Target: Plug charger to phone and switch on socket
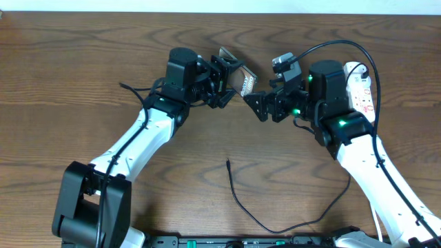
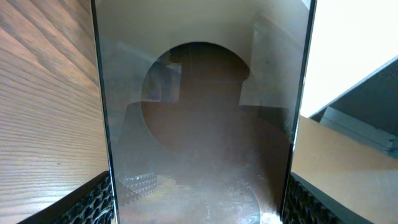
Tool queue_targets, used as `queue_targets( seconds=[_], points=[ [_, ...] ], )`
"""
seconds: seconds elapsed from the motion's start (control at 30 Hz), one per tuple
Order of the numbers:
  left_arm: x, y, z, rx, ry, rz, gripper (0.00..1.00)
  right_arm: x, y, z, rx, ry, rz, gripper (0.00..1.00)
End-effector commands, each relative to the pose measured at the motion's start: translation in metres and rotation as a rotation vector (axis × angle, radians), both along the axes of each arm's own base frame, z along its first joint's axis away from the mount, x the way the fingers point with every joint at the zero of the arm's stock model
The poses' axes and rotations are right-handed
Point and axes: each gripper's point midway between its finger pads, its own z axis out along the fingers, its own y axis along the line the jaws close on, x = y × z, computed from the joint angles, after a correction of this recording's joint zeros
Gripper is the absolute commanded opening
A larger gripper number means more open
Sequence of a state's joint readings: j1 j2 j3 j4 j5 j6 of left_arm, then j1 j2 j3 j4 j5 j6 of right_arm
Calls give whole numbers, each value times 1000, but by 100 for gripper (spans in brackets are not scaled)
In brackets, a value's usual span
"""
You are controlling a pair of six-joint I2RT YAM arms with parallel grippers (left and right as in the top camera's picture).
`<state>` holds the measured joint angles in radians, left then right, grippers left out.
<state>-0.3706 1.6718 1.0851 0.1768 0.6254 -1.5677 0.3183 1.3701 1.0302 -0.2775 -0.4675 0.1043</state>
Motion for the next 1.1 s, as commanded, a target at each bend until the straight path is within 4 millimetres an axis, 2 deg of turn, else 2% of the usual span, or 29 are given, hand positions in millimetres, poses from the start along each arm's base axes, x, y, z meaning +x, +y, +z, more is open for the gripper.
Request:
queue_targets(
  seconds=[0.0,0.17,0.43,0.63,0.77,1.07],
  points=[
    [1,-6,27,-38,-53,-8,7,10,-3,4,20,21,-93,91],
    [-1,-8,27,-46,-40,-8,7,14,3,4,60,45,-113,92],
    [-3,-12,27,-53,-36,-14,7,17,23,-21,65,102,-88,90],
    [-3,-12,27,-52,-36,-14,7,17,35,-17,76,74,-63,87],
    [-5,-15,27,-52,-36,-20,8,18,35,-15,79,68,-63,80],
    [-9,-21,27,-53,-35,-37,7,18,35,-17,76,73,-65,49]
  ],
)
